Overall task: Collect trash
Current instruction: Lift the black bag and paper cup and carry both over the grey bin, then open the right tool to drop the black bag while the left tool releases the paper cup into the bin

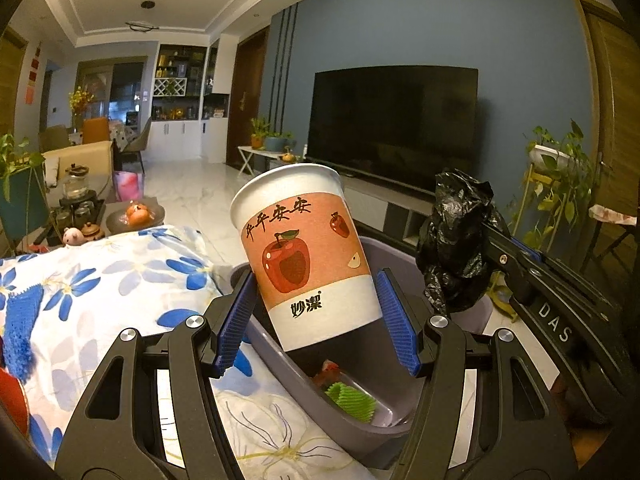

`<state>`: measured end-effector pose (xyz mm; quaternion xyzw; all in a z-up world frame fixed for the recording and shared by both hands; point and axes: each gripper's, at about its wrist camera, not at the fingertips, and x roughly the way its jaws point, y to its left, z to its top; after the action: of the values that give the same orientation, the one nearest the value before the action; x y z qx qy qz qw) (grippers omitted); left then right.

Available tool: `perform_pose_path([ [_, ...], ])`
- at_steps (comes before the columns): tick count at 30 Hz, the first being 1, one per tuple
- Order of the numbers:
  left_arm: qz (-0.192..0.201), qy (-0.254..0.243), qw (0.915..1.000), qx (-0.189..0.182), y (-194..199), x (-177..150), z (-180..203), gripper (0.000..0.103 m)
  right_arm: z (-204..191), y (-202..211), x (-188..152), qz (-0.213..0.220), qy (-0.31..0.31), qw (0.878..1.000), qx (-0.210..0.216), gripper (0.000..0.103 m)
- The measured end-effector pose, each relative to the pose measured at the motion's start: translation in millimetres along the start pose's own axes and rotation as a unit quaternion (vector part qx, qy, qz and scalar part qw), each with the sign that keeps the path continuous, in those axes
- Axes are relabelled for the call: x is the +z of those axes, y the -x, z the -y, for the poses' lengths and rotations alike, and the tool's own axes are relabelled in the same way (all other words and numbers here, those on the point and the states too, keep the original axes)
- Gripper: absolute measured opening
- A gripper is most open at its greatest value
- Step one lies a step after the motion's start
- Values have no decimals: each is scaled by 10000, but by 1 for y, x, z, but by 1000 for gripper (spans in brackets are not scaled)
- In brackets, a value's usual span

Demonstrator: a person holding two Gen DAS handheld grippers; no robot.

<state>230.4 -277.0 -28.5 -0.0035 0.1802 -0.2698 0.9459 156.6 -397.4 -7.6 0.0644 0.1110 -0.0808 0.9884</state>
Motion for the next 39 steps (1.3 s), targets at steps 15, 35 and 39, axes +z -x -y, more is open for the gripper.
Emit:
perform_pose_path([
  [15, -218, 50, 9996, -158, -21, -8, 0, 61, -1, -14, -2, -177, -28, 9998, 13, 8],
  [35, -443, 60, 9986, -272, -37, -10, 4, 63, 17, -16, -9, -130, -447, 9989, -3, 41],
  [39, -422, 112, 9989, -188, -36, -9, 1, 74, 19, -9, -10, -72, -483, 9988, -52, 45],
])
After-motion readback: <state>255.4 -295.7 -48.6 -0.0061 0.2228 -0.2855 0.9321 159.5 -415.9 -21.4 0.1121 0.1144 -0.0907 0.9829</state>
